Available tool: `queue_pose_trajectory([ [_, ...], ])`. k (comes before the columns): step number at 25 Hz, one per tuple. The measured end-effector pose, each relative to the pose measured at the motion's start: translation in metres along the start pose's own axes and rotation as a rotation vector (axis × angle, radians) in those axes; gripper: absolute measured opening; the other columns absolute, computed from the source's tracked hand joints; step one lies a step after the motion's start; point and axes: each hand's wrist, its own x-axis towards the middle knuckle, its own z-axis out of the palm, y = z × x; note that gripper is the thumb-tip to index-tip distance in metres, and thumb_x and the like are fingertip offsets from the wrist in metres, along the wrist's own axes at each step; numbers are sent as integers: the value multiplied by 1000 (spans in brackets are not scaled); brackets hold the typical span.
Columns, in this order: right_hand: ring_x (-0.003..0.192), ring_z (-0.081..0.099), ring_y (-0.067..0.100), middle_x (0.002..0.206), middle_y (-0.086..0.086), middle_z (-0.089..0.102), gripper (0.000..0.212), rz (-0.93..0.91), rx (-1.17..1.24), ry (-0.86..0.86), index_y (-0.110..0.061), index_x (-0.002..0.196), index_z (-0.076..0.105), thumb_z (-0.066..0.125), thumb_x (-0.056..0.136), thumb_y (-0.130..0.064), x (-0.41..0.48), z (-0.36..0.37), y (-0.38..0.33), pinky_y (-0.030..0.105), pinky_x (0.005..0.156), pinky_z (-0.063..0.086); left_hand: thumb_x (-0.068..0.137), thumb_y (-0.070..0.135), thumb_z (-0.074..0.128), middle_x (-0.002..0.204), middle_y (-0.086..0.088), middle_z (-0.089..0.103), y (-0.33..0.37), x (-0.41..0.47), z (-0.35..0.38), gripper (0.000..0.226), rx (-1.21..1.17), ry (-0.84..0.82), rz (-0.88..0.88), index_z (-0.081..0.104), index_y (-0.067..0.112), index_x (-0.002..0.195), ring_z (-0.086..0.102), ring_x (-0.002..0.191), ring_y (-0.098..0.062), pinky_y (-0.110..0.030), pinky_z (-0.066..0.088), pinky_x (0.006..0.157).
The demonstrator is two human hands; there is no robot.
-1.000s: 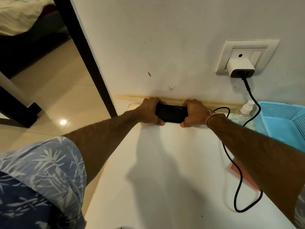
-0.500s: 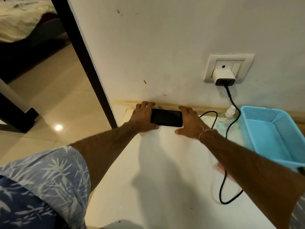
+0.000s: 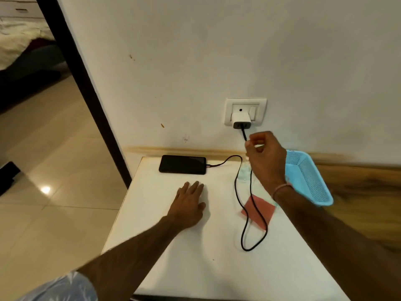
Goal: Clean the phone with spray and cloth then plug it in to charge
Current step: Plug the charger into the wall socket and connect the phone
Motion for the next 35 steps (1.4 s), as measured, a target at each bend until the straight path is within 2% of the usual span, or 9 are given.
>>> queue_pose_trajectory([
  [2,75,60,4,91,-3,66,15,54,-13,97,-13,100,61,66,86,-13,16,-6,-6,11,71,48,107,34,38,171,-4,-2,5,3,-1,66,46,-59,-9,6,16,162,-6,156,-31,-44,0,125],
  [3,82,61,8,95,-3,65,17,100,-31,97,-13,103,61,65,86,-13,24,-7,-7,16,79,49,107,35,37,171,-4,-4,6,3,-1,66,72,-80,-6,4,16,162,-8,156,-32,-45,0,125],
  [7,114,56,22,121,0,63,35,307,-140,-126,-19,122,61,59,88,-16,50,1,-6,27,96,41,107,36,37,171,-6,-7,6,6,-3,68,106,-128,-15,1,15,162,-10,156,-34,-46,1,125],
  [10,106,56,28,115,4,65,32,315,-147,-243,-24,112,65,53,86,-10,57,13,-9,37,93,44,107,35,38,171,-6,-7,9,9,-3,70,97,-145,-26,1,15,162,-10,155,-35,-47,2,125],
  [12,98,55,28,107,7,64,25,302,-111,-286,-18,106,63,52,87,-7,62,18,-11,31,83,40,107,34,39,171,-7,-8,11,10,-3,70,93,-153,-38,0,14,162,-11,155,-35,-47,2,125],
  [16,99,50,24,105,7,57,27,350,14,-347,-12,104,56,58,81,2,78,22,-14,28,85,36,106,32,39,171,-6,-8,13,10,-3,70,82,-154,-52,1,14,162,-11,155,-35,-47,1,125],
  [20,99,45,24,109,10,53,35,396,-4,-375,-5,110,54,61,76,3,87,27,-14,31,86,36,107,31,38,171,-6,-8,12,9,-1,69,70,-137,-54,1,14,162,-12,155,-35,-46,0,125],
  [24,105,46,28,124,18,57,53,393,-41,-393,-1,128,52,59,76,7,89,28,-11,32,94,36,106,29,39,171,-6,-7,13,7,0,68,51,-109,-55,2,14,162,-11,156,-34,-46,0,125],
  [35,114,47,31,128,18,56,52,389,10,-373,-3,127,54,57,76,9,89,30,-9,28,90,33,106,30,40,171,-6,-6,13,7,-1,69,47,-119,-56,3,13,162,-11,156,-35,-46,0,125],
])
